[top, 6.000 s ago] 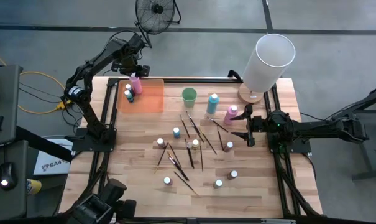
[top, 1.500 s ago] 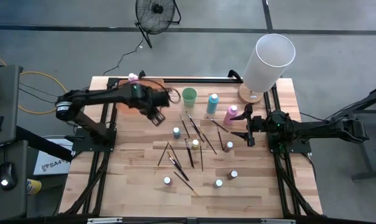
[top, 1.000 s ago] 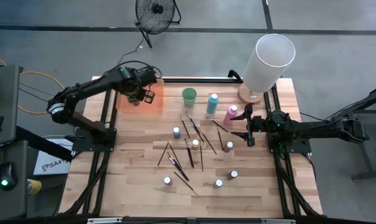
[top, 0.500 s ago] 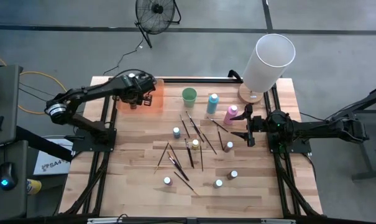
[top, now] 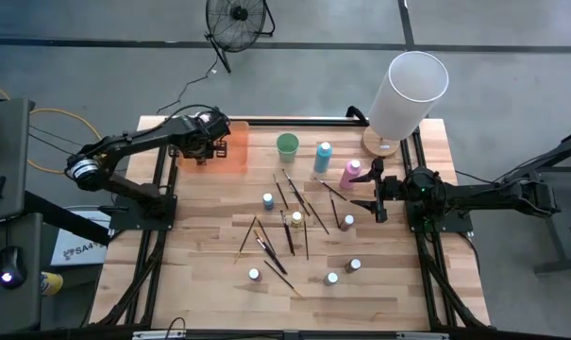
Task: Pick & Place Paint Supplies
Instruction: Put the brown paint bottle into the orange bin
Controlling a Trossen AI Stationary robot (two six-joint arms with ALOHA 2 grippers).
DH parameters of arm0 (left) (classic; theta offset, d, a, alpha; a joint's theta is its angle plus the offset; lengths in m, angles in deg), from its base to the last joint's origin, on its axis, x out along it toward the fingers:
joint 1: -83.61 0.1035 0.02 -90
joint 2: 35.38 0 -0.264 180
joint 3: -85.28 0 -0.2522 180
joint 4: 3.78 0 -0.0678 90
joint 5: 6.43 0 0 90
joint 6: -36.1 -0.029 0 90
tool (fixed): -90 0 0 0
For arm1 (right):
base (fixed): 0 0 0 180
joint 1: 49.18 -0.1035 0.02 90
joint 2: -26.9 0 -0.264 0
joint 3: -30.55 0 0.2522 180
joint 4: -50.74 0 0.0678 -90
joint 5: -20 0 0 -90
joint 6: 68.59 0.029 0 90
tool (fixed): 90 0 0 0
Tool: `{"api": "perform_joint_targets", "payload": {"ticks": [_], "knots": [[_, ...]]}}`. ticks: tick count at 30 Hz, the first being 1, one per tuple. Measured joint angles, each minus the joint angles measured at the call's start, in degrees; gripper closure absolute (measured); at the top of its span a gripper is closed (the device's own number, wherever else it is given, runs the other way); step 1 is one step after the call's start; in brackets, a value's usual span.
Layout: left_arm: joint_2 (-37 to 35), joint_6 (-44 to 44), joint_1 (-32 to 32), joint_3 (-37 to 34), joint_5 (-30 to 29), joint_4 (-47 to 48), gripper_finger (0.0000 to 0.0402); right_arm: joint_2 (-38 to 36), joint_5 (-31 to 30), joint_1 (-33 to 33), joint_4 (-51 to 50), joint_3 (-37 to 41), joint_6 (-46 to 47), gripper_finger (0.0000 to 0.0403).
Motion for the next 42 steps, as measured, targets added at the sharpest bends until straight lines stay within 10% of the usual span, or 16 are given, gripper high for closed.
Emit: {"api": "perform_joint_targets", "payload": {"ticks": [42], "knots": [[-1.97,2.90,3.31,-5.21,0.98,-1.62,0.0254,0.02,-0.01,-0.01,0.00,0.00,-0.01,0.0117]]}}
